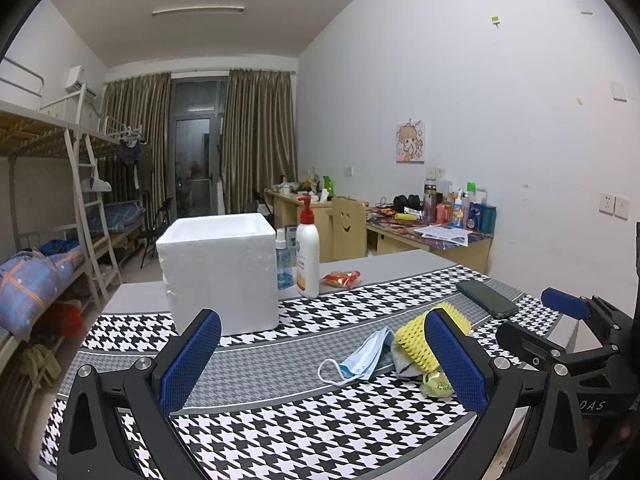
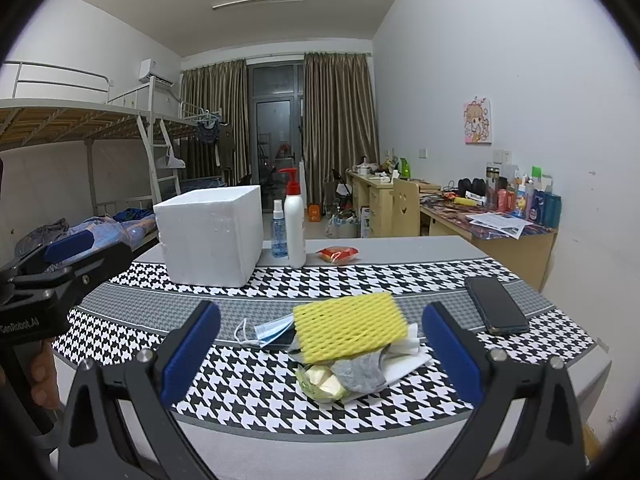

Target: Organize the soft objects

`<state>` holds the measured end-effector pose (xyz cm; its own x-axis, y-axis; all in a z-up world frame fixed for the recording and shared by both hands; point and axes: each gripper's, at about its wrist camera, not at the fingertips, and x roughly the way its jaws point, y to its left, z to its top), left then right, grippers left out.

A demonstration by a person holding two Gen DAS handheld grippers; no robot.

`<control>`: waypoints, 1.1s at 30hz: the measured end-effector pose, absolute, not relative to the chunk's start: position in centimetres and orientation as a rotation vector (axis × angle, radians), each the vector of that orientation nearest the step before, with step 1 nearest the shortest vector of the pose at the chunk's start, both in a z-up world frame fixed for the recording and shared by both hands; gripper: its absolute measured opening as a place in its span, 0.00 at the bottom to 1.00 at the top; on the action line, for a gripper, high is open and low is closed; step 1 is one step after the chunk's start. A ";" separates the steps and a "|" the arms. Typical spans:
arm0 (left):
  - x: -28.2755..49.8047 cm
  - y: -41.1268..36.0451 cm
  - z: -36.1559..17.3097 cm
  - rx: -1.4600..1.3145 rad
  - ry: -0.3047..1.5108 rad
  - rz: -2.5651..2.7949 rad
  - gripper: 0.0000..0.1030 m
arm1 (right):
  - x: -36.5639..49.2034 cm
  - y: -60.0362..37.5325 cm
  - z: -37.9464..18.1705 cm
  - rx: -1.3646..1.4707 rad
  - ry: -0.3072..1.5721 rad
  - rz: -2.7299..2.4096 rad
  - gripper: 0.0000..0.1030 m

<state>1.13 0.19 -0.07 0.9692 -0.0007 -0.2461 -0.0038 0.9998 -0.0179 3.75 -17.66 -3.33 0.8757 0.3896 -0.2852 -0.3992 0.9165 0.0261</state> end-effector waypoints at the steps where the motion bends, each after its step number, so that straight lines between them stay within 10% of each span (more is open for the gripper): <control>1: 1.1 0.2 -0.1 -0.020 0.248 0.002 0.99 | 3.7 -17.6 -3.4 -0.037 0.290 0.411 0.99; 33: 3.2 0.1 -1.1 -0.017 0.302 0.003 0.99 | 5.1 -17.7 -3.8 -0.032 0.316 0.417 0.99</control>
